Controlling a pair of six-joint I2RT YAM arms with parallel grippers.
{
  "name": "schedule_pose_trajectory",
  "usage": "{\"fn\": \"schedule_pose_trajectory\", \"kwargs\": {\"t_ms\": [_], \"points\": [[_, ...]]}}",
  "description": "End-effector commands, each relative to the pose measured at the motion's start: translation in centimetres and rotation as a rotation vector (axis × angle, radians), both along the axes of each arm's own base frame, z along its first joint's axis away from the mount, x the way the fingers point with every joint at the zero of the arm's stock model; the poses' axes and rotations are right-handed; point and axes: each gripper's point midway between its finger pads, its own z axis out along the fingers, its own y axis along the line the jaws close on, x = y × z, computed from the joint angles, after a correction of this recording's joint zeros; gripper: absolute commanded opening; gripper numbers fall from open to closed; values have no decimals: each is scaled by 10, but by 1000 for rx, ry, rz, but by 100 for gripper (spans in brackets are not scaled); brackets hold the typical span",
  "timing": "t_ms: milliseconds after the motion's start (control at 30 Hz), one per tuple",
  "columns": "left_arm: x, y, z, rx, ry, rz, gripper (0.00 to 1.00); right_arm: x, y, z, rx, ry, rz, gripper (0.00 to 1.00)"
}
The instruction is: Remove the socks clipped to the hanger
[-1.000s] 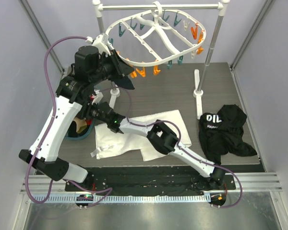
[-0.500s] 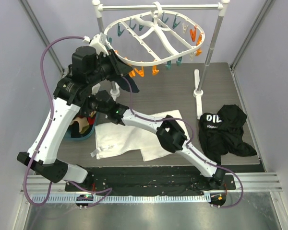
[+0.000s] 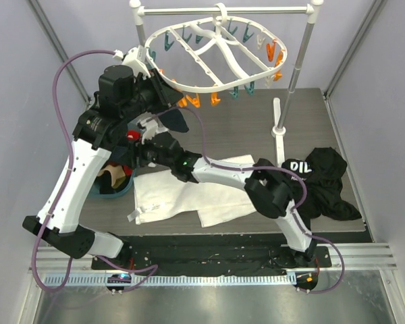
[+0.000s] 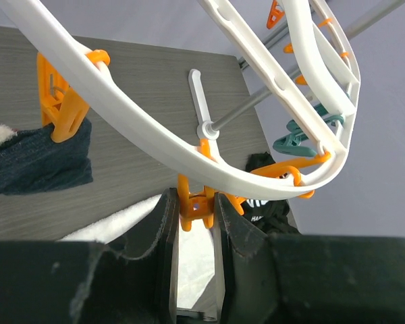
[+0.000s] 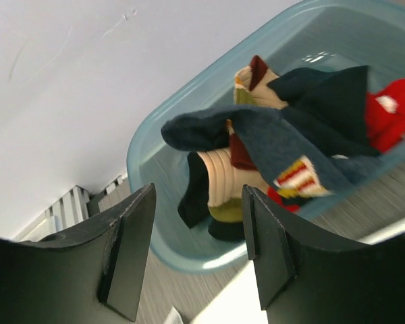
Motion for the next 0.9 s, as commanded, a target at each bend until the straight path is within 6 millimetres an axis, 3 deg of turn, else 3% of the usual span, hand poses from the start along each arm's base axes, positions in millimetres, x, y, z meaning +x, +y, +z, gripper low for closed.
{"fn": "schedule_pose_trajectory", "kwargs": {"t_ms": [0,33,67,100,133,300,500,600,767,833,867], "points": [[-5,7,27,-15,-76,10,0,7,-47,94,125,-215,-131,61],[-6,7,28,-16,-77,7,0,7,-56,78,86,-217,-149,61],[-6,6,27,-17,-75,7,0,10,-68,88,88,-241,-199,62],[-6,6,29,-19,-79,5,0,14,-76,89,72,-273,-229,63],[-6,7,28,-19,-77,9,0,17,-84,77,39,-275,-262,66],[-6,7,29,-30,-77,9,0,45,-128,86,-14,-390,-506,72],[-9,4,32,-51,-76,-1,0,74,-164,85,-86,-526,-766,82],[-10,3,33,-64,-75,-10,0,82,-173,91,-97,-568,-851,85],[-10,0,35,-77,-76,-20,0,91,-158,83,-103,-616,-854,92],[-10,0,36,-82,-78,-21,0,97,-158,91,-93,-611,-901,93],[-11,-2,34,-82,-71,-28,0,102,-156,83,-120,-619,-913,93]]}}
